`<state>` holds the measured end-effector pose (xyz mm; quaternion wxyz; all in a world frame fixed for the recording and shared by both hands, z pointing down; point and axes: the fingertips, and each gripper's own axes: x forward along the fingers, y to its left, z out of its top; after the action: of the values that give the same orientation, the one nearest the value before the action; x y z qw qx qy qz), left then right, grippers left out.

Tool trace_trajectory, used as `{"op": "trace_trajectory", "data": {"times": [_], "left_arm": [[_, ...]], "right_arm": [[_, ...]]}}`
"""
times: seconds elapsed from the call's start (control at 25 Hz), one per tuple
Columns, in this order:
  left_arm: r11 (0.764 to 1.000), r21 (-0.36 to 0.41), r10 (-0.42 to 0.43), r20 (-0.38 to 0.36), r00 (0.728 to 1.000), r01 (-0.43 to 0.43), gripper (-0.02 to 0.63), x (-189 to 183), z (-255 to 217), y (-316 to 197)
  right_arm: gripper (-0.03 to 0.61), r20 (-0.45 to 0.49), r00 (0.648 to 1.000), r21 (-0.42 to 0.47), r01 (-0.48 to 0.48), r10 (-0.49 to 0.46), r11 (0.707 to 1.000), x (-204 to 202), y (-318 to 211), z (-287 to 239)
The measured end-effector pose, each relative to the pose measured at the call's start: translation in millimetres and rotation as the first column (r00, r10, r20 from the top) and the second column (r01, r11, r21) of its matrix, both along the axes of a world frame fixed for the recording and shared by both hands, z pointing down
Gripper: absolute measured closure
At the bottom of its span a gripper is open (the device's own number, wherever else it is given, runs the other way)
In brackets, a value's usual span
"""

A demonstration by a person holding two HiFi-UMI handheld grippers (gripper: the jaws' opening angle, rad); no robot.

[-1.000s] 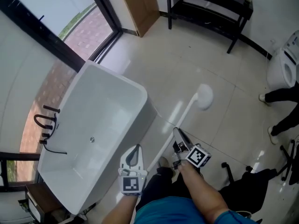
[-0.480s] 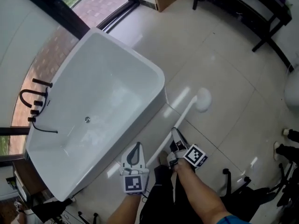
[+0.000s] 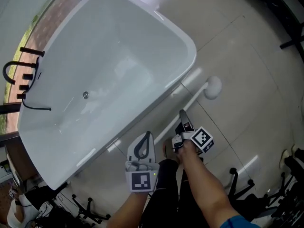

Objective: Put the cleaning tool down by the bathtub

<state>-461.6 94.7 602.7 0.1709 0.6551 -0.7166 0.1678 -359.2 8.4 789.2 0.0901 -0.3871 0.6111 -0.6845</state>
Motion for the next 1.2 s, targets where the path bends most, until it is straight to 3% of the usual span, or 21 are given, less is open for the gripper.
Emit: {"op": "trace_trajectory", "data": {"times": [0.28, 0.4, 0.52, 0.64, 0.8, 0.88, 0.96, 1.0, 1.2], "left_arm": [[0.999, -0.046, -0.027, -0.049, 0.998, 0.025, 0.611, -8.7, 33.6, 11.5], [0.998, -0.048, -0.034, -0.051, 0.998, 0.032, 0.611, -7.6, 35.9, 11.9], [0.999, -0.042, -0.035, -0.062, 0.997, 0.032, 0.611, 1.5, 36.7, 11.1], [0.998, -0.053, -0.037, -0.080, 0.996, 0.033, 0.611, 8.9, 39.3, 14.9], [0.998, -0.044, -0.050, -0.089, 0.995, 0.046, 0.611, 14.1, 32.5, 16.8], [0.998, -0.042, -0.057, -0.088, 0.994, 0.054, 0.611, 13.9, 27.2, 18.9], [0.997, -0.042, -0.069, -0.093, 0.993, 0.066, 0.611, 13.9, 18.8, 21.5], [0.997, -0.035, -0.068, -0.096, 0.993, 0.065, 0.611, 15.6, 13.0, 21.7], [0.999, -0.034, -0.035, -0.108, 0.994, 0.032, 0.611, 31.8, 8.6, 25.0]], "right_arm": [[0.481, 0.001, 0.999, -0.059, 0.043, -0.043, 0.997, -36.1, -7.3, 65.9], [0.298, 0.022, 0.991, -0.102, 0.131, -0.129, 0.986, -57.1, -5.8, 93.2], [0.295, 0.031, 0.968, -0.089, 0.252, -0.250, 0.964, -58.2, 6.3, 100.8], [0.371, 0.058, 0.960, -0.068, 0.277, -0.273, 0.958, -52.1, 17.2, 98.2], [0.378, -0.019, 0.946, -0.040, 0.323, -0.324, 0.946, -52.7, 12.4, 101.3], [0.393, -0.043, 0.921, -0.026, 0.387, -0.388, 0.922, -65.2, 11.3, 103.0], [0.262, -0.015, 0.885, -0.013, 0.466, -0.466, 0.885, -86.8, 16.6, 102.5], [0.235, 0.000, 0.864, 0.001, 0.503, -0.503, 0.864, -97.1, 19.5, 100.7], [0.233, -0.023, 0.782, 0.057, 0.622, -0.622, 0.781, -108.7, 27.9, 99.6]]}}
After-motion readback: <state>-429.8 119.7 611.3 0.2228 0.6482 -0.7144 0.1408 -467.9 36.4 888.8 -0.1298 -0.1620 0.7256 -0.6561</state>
